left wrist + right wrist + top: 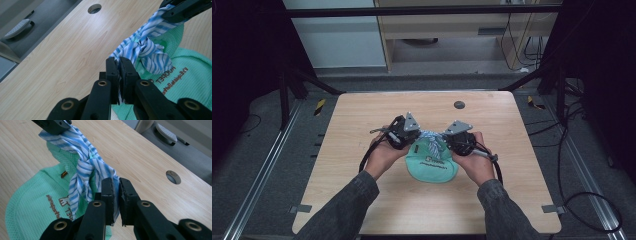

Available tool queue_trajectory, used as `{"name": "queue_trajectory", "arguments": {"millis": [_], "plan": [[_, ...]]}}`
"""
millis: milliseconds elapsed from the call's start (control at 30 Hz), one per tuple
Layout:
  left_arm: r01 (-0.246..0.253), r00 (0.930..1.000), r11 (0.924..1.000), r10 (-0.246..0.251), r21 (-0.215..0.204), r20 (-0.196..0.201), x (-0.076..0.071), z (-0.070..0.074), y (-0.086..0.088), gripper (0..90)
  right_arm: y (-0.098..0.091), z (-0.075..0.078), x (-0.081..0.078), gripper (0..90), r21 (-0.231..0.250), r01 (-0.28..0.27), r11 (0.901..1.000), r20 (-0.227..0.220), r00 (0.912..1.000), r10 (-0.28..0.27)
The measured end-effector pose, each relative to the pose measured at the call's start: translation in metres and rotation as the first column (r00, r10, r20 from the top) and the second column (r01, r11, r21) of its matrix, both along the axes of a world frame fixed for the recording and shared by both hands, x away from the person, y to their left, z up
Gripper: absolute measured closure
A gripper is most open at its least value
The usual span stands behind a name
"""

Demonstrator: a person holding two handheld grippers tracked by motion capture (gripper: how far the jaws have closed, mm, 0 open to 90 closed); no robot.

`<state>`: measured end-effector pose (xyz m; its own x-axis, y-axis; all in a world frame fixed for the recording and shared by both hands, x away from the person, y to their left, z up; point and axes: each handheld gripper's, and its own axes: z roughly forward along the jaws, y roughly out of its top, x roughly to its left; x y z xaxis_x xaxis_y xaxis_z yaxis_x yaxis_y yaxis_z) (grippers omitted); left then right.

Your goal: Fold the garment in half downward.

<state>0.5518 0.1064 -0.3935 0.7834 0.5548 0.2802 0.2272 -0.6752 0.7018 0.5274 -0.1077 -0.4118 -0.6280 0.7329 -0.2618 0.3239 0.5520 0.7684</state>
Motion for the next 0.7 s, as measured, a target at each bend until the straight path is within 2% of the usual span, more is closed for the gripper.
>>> {"name": "queue_trajectory", "arguments": {"millis": [300, 700], "plan": [[0.005, 1.0, 0.9999, -0.005, -0.01, -0.005, -0.004, -0.005, 0.003, 86.6, 0.001, -0.004, -0.005, 82.8, 0.002, -0.007, 1.0, 0.003, 1.0, 0.007], [0.023, 0.9996, 0.9996, -0.023, -0.016, -0.014, -0.017, -0.016, 0.01, 86.4, 0.003, -0.011, -0.018, 82.4, 0.003, -0.028, 0.9996, 0.003, 0.9996, 0.028]]}}
